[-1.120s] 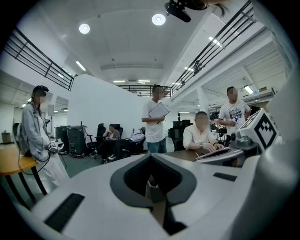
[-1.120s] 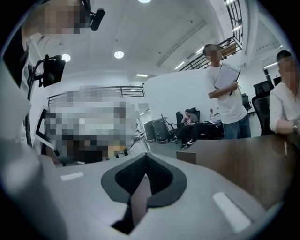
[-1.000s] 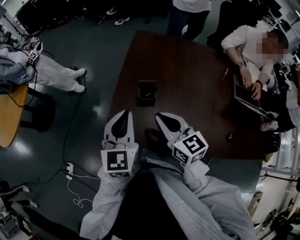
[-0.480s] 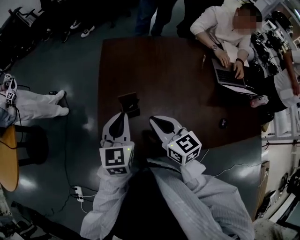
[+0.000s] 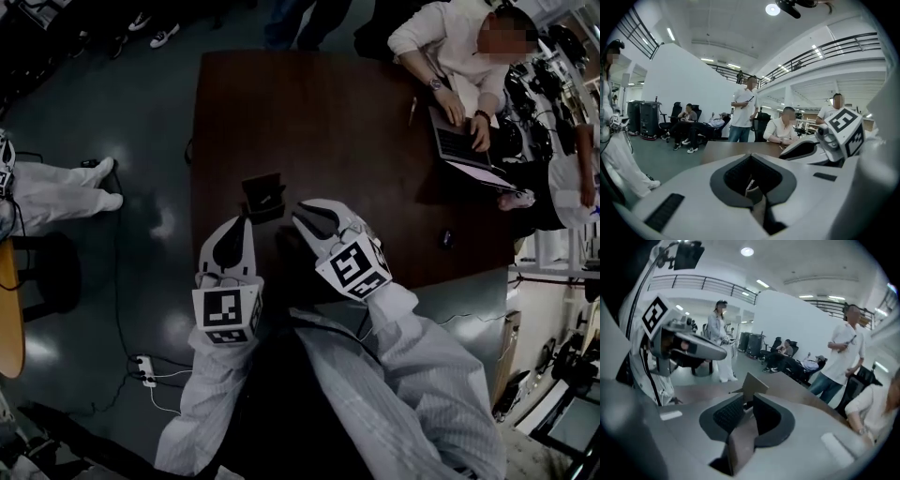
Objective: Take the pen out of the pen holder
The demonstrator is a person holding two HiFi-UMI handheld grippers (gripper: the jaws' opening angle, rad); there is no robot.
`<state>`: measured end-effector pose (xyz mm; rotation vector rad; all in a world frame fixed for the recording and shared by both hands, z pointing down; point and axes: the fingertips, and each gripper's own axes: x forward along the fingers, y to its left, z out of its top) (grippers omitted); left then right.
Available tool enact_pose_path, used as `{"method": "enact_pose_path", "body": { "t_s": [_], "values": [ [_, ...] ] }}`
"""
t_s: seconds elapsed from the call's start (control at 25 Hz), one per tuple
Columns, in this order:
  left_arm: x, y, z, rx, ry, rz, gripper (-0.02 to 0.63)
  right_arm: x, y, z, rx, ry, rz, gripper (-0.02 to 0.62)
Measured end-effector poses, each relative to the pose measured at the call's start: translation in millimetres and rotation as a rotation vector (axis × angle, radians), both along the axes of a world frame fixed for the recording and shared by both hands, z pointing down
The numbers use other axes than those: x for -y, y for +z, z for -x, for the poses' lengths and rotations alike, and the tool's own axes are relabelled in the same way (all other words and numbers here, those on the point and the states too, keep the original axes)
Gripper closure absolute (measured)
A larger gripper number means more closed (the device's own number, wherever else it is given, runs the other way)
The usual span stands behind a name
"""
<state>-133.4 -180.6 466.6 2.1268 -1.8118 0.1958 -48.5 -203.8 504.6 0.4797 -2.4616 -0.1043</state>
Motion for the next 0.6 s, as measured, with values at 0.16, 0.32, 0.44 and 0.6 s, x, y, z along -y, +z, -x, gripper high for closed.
{"method": "enact_pose_path", "body": {
  "t_s": [0.16,0.32,0.44,0.6],
  "values": [
    [-13,11,20,-0.007,-0.037,0.027,0.601,25,30,16,-0.221,-0.104,-0.096,0.498],
    [-27,19,39,-0.005,-0.099,0.043,0.601,35,55,29,-0.342,-0.175,-0.084,0.472],
    [-33,20,50,-0.004,-0.133,0.052,0.600,35,64,35,-0.323,-0.154,0.009,0.463],
    [-41,27,56,-0.008,-0.156,0.063,0.601,34,71,38,-0.292,-0.109,0.103,0.465]
  ]
}}
